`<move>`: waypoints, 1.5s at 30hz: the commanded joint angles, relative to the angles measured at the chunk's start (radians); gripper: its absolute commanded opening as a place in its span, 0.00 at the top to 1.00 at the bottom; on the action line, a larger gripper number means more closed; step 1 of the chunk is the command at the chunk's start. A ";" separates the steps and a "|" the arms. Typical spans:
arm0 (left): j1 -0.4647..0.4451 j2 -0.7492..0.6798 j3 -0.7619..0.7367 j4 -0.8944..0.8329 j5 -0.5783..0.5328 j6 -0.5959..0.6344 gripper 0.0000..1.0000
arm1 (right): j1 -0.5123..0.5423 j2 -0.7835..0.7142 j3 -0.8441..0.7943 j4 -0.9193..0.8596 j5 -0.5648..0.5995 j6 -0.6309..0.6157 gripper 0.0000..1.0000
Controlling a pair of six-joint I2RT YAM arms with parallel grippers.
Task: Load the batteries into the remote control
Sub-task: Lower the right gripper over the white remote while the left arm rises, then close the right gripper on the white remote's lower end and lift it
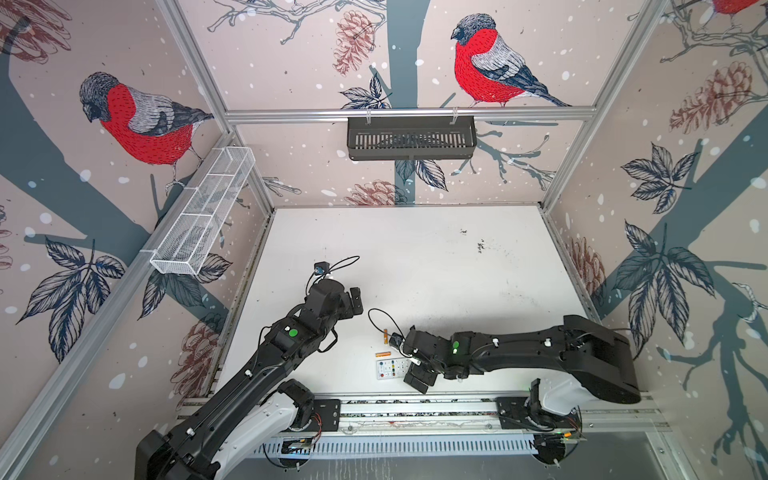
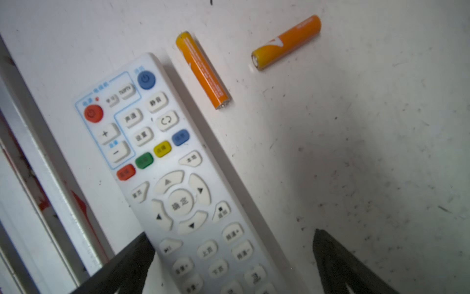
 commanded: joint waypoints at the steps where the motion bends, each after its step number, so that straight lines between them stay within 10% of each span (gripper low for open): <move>1: 0.000 -0.032 -0.007 -0.017 -0.021 0.003 0.02 | 0.003 0.017 0.014 -0.040 0.021 -0.037 0.00; 28: 0.007 -0.049 -0.015 0.003 -0.061 -0.005 0.02 | -0.033 -0.052 0.055 -0.131 -0.099 -0.209 0.52; 45: 0.014 -0.021 -0.012 0.028 -0.030 0.005 0.02 | -0.506 -0.136 0.092 0.064 -0.024 0.129 0.54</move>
